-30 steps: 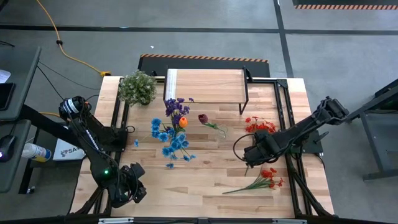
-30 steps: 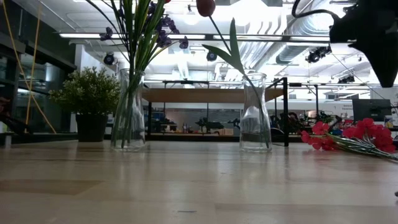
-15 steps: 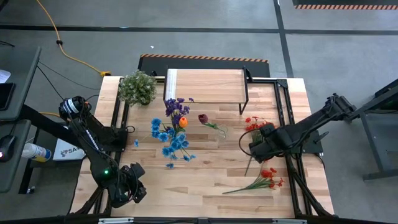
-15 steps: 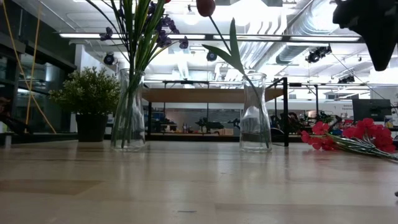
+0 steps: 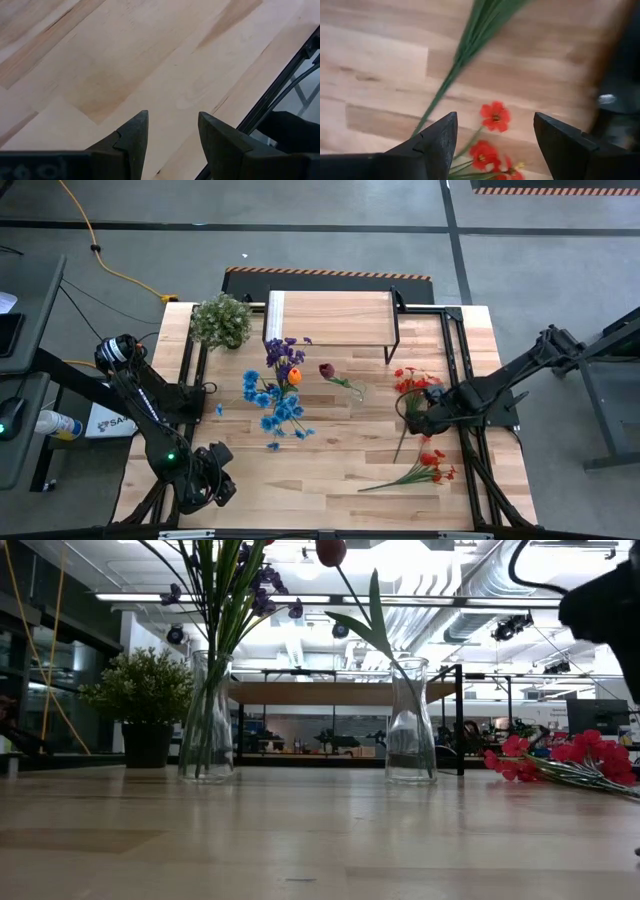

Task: Pick and place flowers into a vace then onto a shelf
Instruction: Put the top orange flowers into the right transparent vase

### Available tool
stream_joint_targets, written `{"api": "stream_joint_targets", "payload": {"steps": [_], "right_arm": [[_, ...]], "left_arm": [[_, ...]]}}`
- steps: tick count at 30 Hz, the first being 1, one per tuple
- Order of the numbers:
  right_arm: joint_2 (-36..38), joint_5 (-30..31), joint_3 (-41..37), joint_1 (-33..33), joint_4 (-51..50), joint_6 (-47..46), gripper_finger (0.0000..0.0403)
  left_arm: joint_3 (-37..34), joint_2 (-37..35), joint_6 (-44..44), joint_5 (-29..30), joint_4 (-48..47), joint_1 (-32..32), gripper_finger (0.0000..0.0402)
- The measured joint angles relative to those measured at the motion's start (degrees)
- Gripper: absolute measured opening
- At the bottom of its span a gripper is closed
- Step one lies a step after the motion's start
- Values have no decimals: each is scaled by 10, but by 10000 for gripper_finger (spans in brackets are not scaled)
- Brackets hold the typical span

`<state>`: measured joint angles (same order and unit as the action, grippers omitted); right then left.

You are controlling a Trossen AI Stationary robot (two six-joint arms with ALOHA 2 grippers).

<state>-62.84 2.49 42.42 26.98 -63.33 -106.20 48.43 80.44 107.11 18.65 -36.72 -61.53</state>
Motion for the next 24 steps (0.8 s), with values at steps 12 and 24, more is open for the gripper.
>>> {"api": "stream_joint_targets", "payload": {"steps": [12, 24], "right_arm": [[13, 27, -40, -26, 45, 20, 252], [13, 52, -40, -38, 46, 46, 252]], "left_arm": [[0, 0, 14, 0, 3, 0, 207], [0, 0, 14, 0, 3, 0, 207]]}}
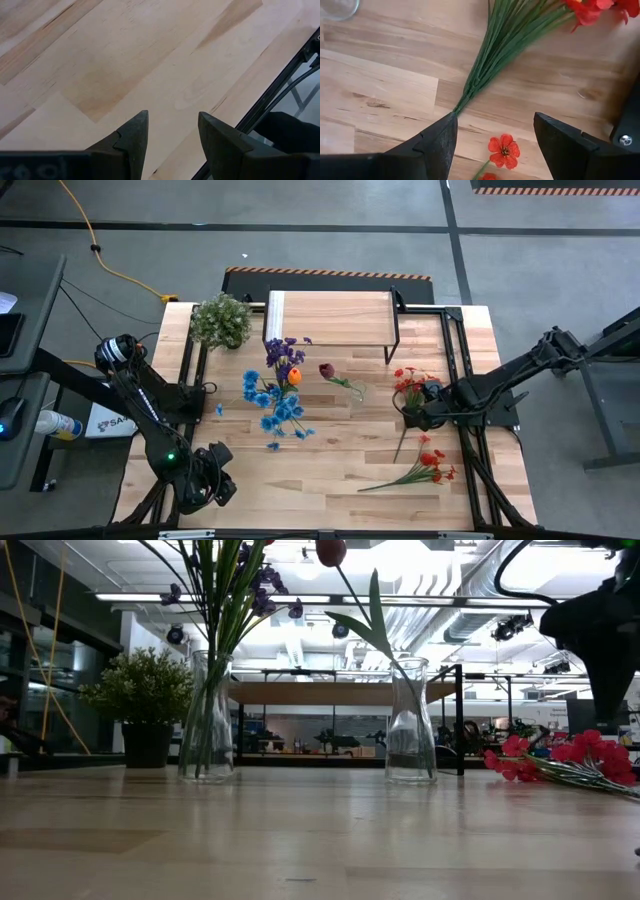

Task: Pick and place flowers into a vace then onto a shelf
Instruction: Put the top orange flowers into the right transparent vase

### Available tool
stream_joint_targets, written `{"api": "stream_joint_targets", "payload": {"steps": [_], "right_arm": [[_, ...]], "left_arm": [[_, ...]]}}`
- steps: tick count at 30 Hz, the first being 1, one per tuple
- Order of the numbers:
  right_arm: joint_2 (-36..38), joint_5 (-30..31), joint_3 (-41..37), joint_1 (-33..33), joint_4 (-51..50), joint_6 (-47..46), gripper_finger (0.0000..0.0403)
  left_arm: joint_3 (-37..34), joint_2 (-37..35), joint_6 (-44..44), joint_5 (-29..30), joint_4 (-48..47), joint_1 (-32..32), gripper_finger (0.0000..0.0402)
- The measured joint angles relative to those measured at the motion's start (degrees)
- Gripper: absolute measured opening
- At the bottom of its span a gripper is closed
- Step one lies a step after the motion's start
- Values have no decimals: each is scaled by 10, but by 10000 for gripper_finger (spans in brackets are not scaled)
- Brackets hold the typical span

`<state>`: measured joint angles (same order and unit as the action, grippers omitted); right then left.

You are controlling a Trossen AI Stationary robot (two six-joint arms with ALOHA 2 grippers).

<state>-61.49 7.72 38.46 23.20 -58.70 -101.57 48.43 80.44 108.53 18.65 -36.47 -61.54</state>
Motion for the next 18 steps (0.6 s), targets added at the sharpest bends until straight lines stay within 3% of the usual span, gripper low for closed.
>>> {"api": "stream_joint_targets", "payload": {"steps": [18], "right_arm": [[-14, 39, 0, 0, 40, 17, 252]], "left_arm": [[0, 0, 0, 0, 0, 0, 207]]}}
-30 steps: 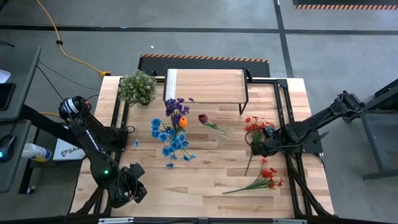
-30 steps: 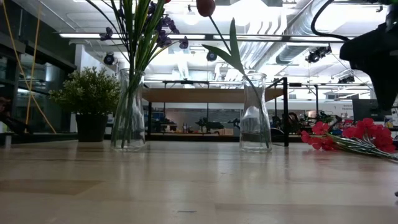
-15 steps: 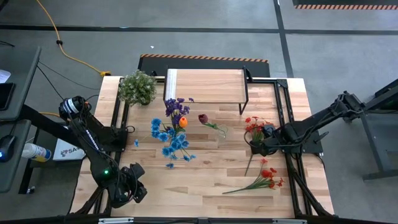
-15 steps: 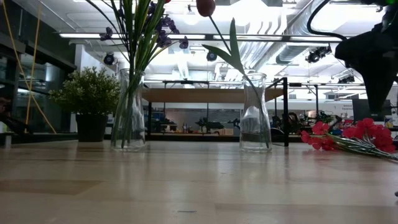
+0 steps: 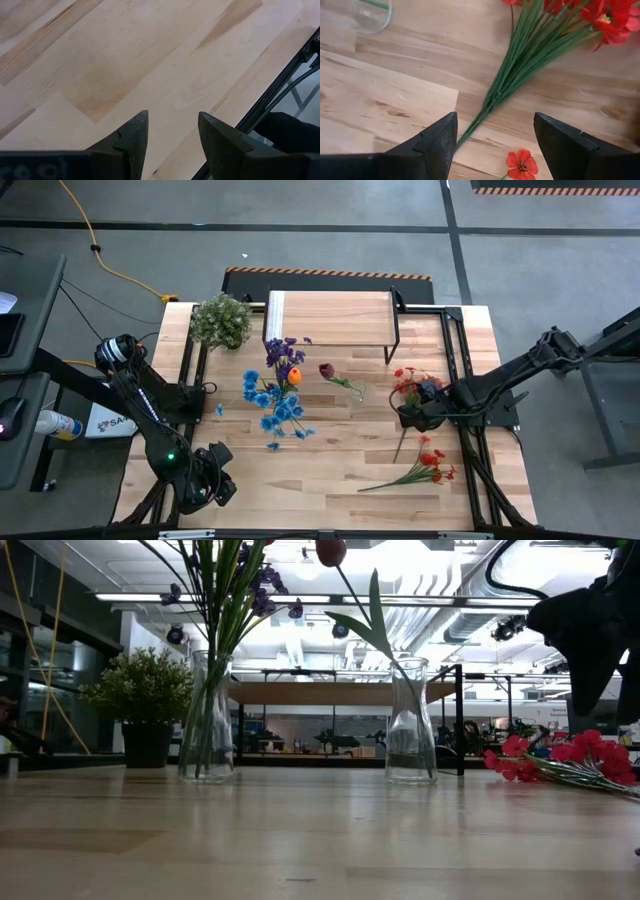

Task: Pick and place flowers into a vace then onto a shelf
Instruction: Put the top orange flowers into the right transparent vase

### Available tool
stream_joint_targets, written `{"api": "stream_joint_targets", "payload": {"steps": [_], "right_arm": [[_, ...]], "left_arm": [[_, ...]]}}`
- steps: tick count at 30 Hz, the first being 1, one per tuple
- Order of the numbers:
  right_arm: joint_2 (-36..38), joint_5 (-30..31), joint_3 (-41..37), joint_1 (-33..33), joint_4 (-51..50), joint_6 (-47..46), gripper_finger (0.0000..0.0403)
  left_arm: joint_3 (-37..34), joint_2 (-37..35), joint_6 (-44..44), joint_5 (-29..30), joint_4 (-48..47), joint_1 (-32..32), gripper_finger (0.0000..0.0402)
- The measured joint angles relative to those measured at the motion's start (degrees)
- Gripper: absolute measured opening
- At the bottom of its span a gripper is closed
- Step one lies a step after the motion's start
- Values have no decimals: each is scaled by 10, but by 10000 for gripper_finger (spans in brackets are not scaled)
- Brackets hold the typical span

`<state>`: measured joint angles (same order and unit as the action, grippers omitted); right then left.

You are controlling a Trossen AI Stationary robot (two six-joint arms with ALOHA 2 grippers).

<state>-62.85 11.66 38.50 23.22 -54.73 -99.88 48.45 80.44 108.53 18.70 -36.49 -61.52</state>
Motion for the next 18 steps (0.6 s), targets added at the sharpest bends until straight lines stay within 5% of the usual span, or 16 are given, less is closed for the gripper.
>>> {"api": "stream_joint_targets", "payload": {"steps": [18], "right_arm": [[-102, -11, 0, -29, 36, -1, 252]], "left_arm": [[0, 0, 0, 0, 5, 0, 207]]}}
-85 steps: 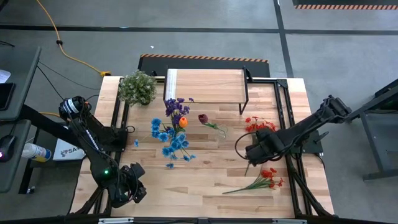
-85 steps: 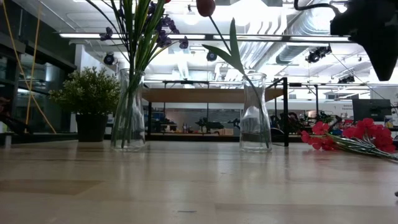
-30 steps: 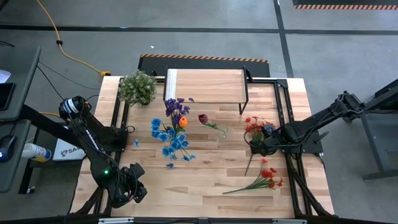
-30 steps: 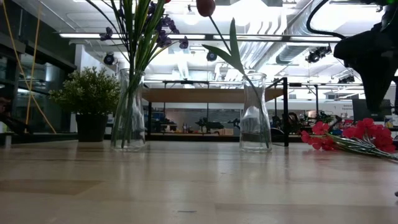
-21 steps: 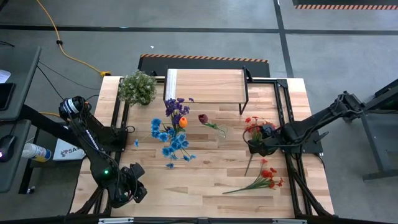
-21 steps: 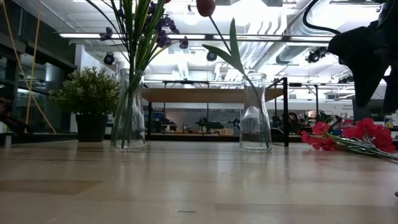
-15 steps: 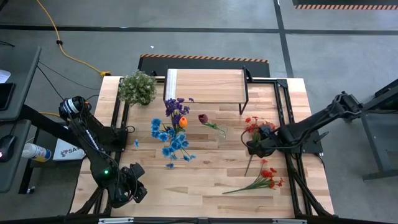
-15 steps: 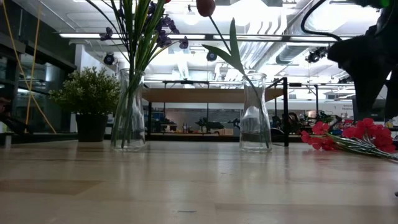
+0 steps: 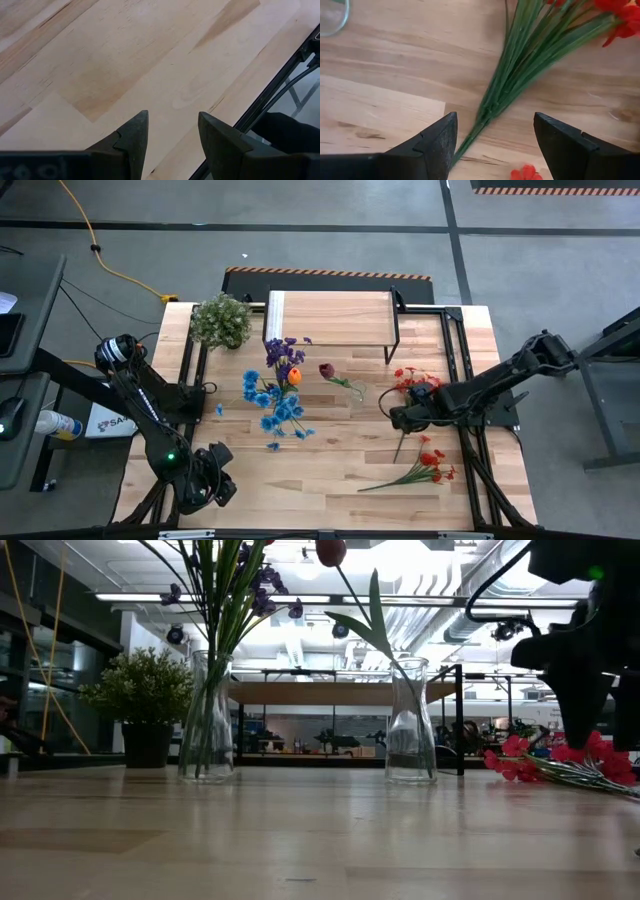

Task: Pick and place flowers into a vace then onto a shelf
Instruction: Put the top orange flowers into the right transparent vase

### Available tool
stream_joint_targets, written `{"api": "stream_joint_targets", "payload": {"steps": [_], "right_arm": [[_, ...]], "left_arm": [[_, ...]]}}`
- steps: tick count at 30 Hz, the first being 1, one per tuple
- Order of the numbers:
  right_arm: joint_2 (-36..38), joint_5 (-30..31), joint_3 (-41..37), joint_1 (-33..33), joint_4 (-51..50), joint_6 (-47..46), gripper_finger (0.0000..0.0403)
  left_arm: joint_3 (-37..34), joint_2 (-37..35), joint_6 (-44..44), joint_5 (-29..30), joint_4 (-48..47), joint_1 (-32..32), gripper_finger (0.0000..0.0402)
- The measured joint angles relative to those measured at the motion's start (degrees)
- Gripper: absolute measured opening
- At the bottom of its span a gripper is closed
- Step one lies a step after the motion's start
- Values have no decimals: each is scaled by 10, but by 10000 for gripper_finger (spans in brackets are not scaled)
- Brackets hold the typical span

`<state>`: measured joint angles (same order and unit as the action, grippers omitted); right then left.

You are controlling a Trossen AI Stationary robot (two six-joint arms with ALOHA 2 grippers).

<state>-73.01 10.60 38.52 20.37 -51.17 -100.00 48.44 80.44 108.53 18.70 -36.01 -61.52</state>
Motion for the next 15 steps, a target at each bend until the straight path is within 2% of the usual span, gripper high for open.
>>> {"api": "stream_joint_targets", "payload": {"steps": [15], "right_arm": [[-6, 2, 0, -16, -14, 1, 252]], "left_arm": [[0, 0, -2, 0, -1, 0, 207]]}}
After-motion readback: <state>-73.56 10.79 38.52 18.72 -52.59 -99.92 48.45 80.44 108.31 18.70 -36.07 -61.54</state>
